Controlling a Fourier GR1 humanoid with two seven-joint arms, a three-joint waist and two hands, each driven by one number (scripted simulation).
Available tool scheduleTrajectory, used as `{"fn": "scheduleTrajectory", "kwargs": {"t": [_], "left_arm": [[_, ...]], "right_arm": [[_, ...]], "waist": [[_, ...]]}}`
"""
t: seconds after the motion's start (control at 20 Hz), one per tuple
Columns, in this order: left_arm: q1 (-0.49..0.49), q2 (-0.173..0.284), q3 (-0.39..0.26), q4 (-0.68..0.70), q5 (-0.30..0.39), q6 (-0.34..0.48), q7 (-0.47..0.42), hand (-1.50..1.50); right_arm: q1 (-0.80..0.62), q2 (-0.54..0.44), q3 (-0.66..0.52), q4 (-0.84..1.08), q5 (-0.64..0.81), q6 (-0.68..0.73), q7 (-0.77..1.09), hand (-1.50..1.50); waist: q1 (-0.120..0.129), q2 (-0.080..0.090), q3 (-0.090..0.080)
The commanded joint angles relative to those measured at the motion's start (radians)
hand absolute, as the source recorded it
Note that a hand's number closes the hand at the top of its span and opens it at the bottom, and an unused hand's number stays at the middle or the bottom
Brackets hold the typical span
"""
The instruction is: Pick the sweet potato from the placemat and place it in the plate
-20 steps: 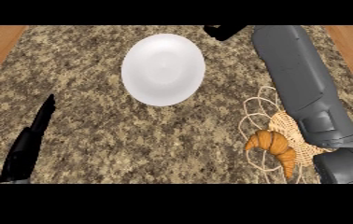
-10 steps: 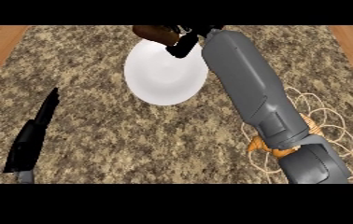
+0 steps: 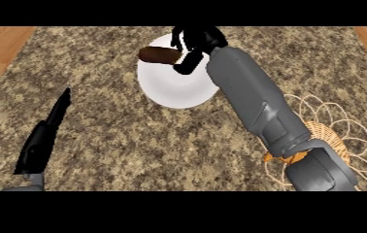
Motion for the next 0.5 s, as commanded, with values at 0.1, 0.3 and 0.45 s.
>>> {"fn": "scheduleTrajectory", "kwargs": {"t": [0.1, 0.3, 0.45], "left_arm": [[-0.04, -0.029, -0.018, 0.069, -0.029, 0.022, -0.054, 0.0], [-0.043, -0.009, 0.004, 0.04, 0.001, -0.009, -0.003, 0.0], [-0.034, 0.033, 0.035, 0.037, 0.024, -0.045, -0.012, 0.0]], "right_arm": [[-0.016, 0.003, 0.05, 0.068, -0.112, -0.067, 0.094, -1.5], [0.027, 0.003, 0.042, 0.062, -0.164, -0.113, -0.015, -1.5], [0.008, 0.003, -0.035, 0.022, -0.257, -0.138, -0.032, -1.5]], "waist": [[0.025, 0.006, -0.001], [0.018, 0.007, 0.001], [0.001, 0.002, 0.001]]}}
